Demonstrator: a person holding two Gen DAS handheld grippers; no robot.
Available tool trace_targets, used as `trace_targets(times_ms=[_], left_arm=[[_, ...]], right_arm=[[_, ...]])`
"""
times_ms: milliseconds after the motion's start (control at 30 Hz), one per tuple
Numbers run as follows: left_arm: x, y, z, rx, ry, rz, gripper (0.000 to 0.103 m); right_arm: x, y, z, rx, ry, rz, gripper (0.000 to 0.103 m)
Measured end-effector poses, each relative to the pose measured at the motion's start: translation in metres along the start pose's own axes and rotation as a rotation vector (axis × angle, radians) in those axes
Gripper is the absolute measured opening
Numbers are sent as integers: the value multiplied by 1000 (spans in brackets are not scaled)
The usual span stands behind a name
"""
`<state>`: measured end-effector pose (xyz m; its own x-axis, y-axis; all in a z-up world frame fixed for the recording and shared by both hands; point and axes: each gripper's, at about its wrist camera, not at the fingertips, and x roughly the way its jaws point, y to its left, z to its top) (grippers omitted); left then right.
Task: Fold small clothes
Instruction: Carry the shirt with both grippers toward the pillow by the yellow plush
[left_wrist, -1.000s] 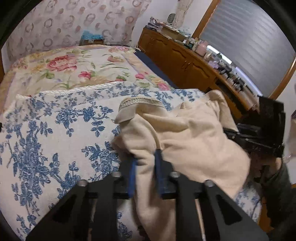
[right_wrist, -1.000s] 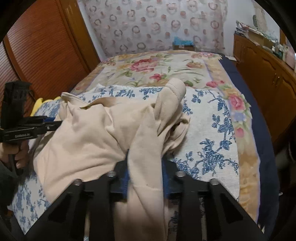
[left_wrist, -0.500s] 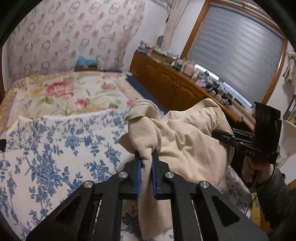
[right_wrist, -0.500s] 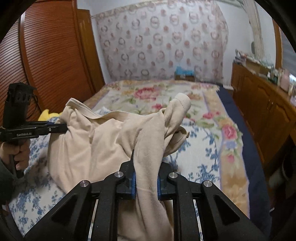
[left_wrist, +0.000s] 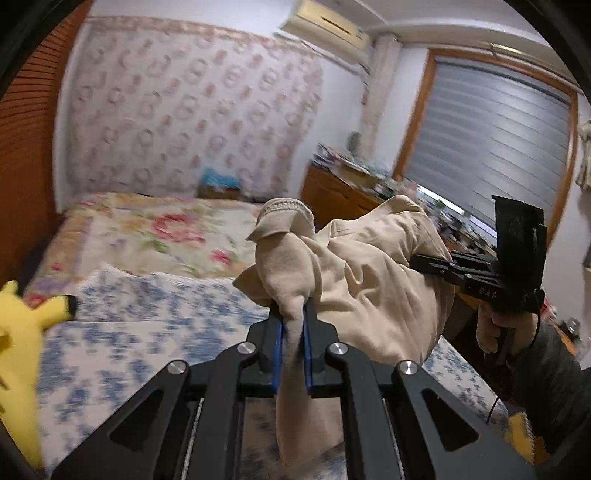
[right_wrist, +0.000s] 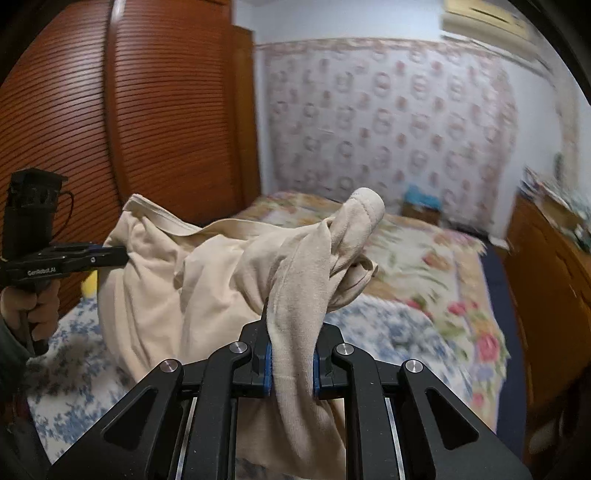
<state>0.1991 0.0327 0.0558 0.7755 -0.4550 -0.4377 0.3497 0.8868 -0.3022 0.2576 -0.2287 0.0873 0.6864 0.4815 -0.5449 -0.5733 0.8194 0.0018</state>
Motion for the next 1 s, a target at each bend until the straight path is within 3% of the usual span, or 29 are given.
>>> trace_targets(times_ms=[167,333,433,733,900,1000], left_arm=[[-43,54,-16,-49,-60,148,6],[-62,115,-46,-118,-61,303,6],[-65,144,-66,-172,-55,358,6],[-73,173,-102,-263,-21,473,6],[-71,181,-123,-299,28,511,6],[-72,184,-124,-314,47,520,8]], right_arm=[[60,56,43,-128,19,115,12],[137,117,76,-270,79,221,12],[184,153,89,-359,121,255,12],[276,235,116,-554,183,358,12],[305,257,109,-557,218,391,13],[319,259,106,-479,234,405,23]])
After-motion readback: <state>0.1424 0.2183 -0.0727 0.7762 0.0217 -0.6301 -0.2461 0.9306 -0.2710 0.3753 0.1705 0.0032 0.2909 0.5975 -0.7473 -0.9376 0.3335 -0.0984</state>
